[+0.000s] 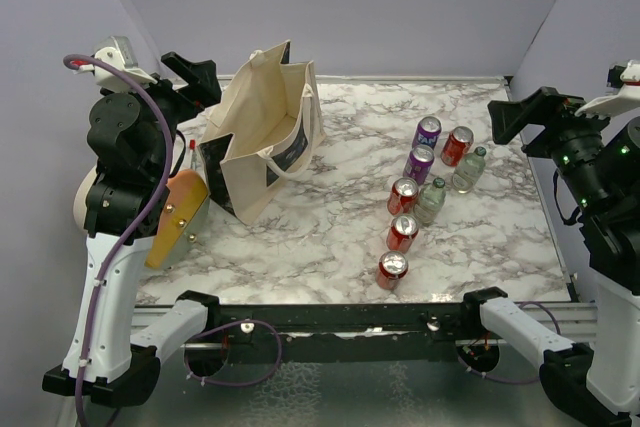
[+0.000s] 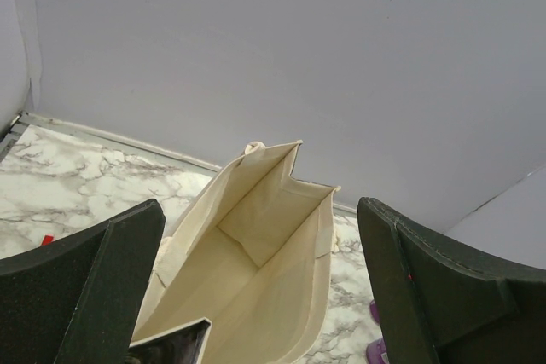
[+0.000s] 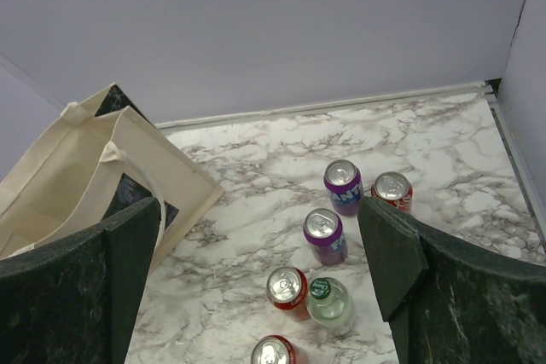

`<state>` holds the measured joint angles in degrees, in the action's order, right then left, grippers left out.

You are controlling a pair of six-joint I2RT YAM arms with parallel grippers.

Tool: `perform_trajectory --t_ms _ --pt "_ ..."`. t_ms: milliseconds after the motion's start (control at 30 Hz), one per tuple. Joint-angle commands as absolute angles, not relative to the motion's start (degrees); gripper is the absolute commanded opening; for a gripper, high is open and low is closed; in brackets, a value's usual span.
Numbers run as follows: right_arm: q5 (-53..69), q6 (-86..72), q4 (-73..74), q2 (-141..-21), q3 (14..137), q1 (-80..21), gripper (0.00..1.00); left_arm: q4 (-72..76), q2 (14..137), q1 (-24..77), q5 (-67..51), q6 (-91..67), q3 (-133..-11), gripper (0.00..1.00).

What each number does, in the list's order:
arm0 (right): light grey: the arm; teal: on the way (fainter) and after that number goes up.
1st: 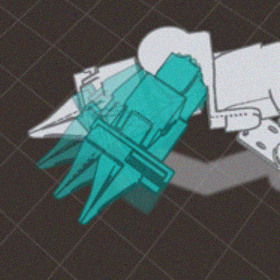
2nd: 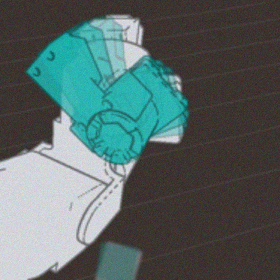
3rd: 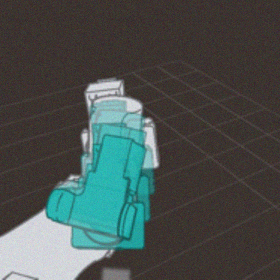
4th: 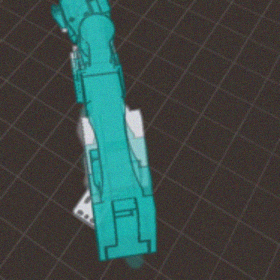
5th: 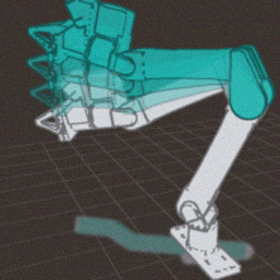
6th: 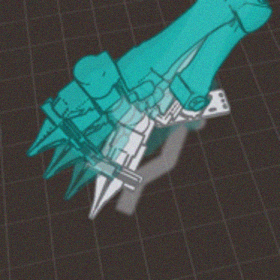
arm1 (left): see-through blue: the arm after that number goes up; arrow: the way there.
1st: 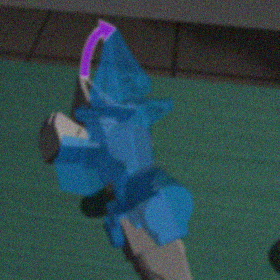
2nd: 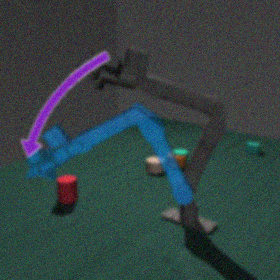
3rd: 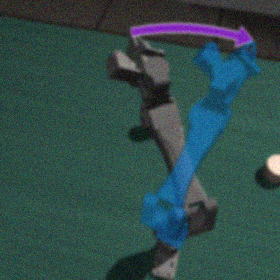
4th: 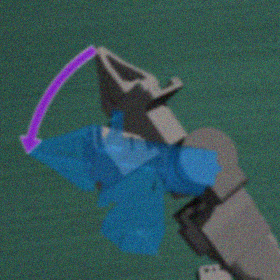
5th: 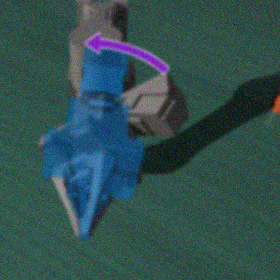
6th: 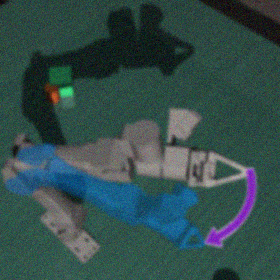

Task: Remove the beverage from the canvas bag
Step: Reset both arms

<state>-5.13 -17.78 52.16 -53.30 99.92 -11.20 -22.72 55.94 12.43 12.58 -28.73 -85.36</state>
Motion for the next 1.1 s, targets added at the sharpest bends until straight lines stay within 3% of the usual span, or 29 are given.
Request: perform_trajectory --t_ms 0,733,1067 --pt "-5.1 -17.8 49.7 -53.0 99.4 -11.3 1.0 -21.8 55.5 12.2 14.0 -28.1 -85.3 0.99" --pt "-13.8 -25.5 52.9 -54.4 99.2 -11.2 1.0 -21.7 55.3 12.2 11.9 -30.9 -82.7 0.99" --pt "-7.7 -27.3 52.9 -57.3 99.0 -11.2 1.0 -21.8 55.5 12.2 11.1 -31.5 -82.0 0.99"
